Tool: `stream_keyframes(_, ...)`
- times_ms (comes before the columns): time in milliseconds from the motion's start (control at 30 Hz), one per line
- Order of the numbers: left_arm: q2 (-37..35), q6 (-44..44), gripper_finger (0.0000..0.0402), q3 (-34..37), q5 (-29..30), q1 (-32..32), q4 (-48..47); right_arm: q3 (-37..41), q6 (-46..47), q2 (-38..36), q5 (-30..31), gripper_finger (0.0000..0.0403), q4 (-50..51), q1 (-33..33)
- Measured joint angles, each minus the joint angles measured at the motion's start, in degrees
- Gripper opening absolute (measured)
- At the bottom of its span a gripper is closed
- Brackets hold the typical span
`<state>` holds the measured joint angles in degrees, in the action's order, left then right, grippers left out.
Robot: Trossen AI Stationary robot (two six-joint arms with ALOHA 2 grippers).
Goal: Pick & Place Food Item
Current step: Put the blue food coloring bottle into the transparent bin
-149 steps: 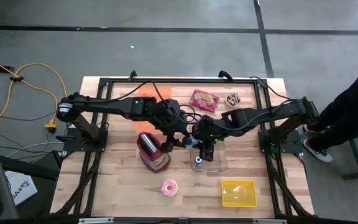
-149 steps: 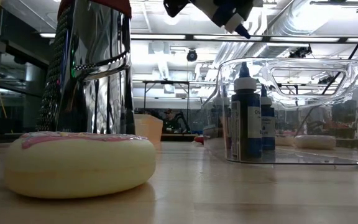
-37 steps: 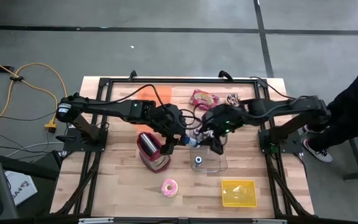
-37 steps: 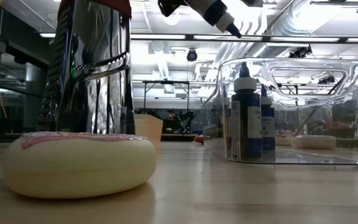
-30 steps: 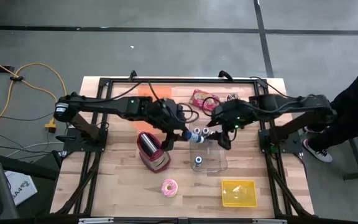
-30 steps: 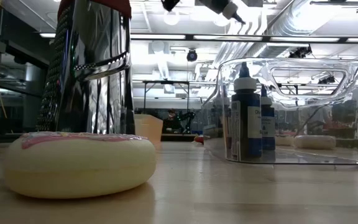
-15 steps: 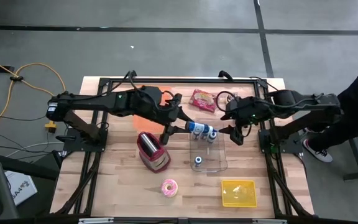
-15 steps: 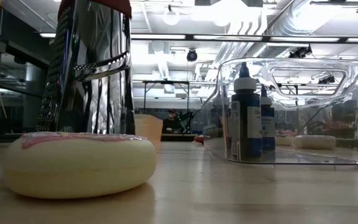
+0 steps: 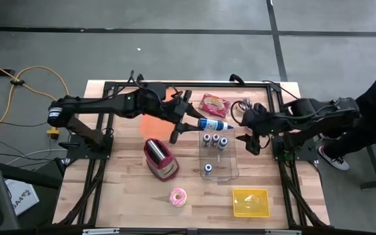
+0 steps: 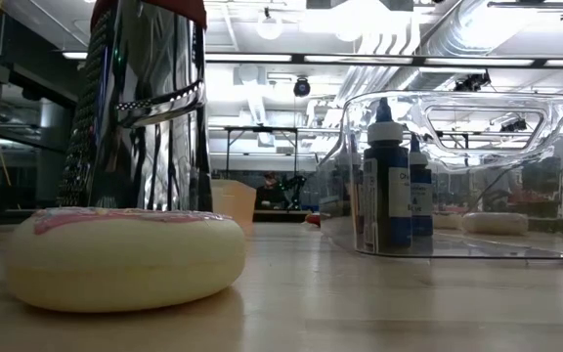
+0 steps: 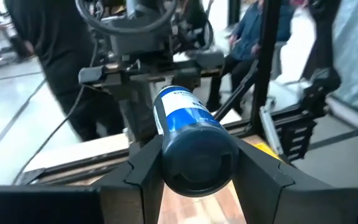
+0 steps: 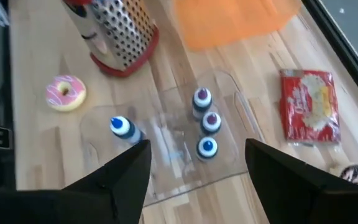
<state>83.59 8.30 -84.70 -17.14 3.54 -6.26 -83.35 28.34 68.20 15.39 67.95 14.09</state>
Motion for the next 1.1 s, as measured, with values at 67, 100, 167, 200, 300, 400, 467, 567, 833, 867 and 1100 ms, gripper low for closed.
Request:
stream_keyframes(67,-0.32,-1.22,0.0152,3.45,-3.33,1.57,4.88,1.04,1.73,-0.25,0.84,0.0247,0.72,1.03)
stream_keyframes(100,-0.53,-2.09,0.0152,5.46,-4.55,2.32,8.14,1.59,2.69,-0.34,1.22,0.0247,0.82,1.69)
stream_keyframes(167,-0.89,-3.83,0.0152,10.03,-6.86,4.00,15.35,2.41,4.24,-0.49,2.65,0.0247,0.87,2.84)
stream_keyframes(200,-0.92,-4.98,0.0152,12.37,-7.93,4.67,20.00,2.79,4.78,-0.54,3.56,0.0247,0.91,3.39)
stream_keyframes(300,-0.92,-9.20,0.0152,19.11,-10.75,6.84,33.86,3.56,5.09,-0.50,6.65,0.0247,0.23,4.89)
stream_keyframes(400,-0.92,-13.79,0.0152,25.57,-11.65,8.45,46.70,3.80,5.00,-0.48,12.49,0.0247,-0.50,6.63)
stream_keyframes(467,-0.92,-15.23,0.0152,29.49,-11.58,8.91,53.30,3.80,4.65,-0.50,17.15,0.0247,-1.49,7.86)
stream_keyframes(567,-0.92,-16.94,0.0152,33.73,-11.72,8.89,61.09,3.80,2.80,-0.48,22.59,0.0247,-3.97,9.30)
stream_keyframes(833,-0.52,-17.95,0.0152,38.83,-11.63,6.80,71.26,3.80,-3.33,1.37,24.83,0.0247,-12.97,9.83)
stream_keyframes(867,-0.55,-17.59,0.0152,39.01,-11.68,6.52,71.20,3.80,-4.65,1.97,25.26,0.0247,-14.09,9.79)
stream_keyframes(1100,-0.50,-17.36,0.0152,39.18,-11.57,6.04,71.08,3.80,-12.95,4.23,26.25,0.0247,-21.90,7.48)
